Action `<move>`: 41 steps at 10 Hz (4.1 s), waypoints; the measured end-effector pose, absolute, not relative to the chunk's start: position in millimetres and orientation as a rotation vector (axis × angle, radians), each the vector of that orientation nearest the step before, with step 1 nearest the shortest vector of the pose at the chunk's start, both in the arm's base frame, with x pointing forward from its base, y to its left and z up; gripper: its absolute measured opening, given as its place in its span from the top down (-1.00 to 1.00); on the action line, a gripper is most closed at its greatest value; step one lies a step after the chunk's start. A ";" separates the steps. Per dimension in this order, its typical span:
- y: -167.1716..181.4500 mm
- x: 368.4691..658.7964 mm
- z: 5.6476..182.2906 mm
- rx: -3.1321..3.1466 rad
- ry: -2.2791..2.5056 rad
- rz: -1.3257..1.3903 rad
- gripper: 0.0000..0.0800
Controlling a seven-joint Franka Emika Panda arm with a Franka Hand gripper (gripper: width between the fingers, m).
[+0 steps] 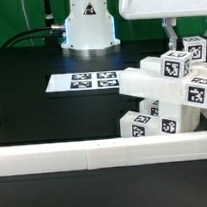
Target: Assemble chair
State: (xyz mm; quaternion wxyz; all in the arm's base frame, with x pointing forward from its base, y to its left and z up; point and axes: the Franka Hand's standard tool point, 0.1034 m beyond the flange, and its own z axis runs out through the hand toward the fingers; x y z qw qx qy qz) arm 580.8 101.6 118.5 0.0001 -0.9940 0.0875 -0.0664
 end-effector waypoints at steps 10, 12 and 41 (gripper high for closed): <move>113.6 581.3 119.0 -2.532 1.554 -0.211 0.29; 117.4 582.8 119.3 -2.314 1.801 -0.187 0.29; 121.5 582.6 118.9 -3.134 -0.241 -0.253 0.29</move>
Offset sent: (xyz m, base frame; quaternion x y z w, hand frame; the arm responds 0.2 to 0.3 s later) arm 0.0000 0.0000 0.0000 0.0000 0.0000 0.1938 0.9810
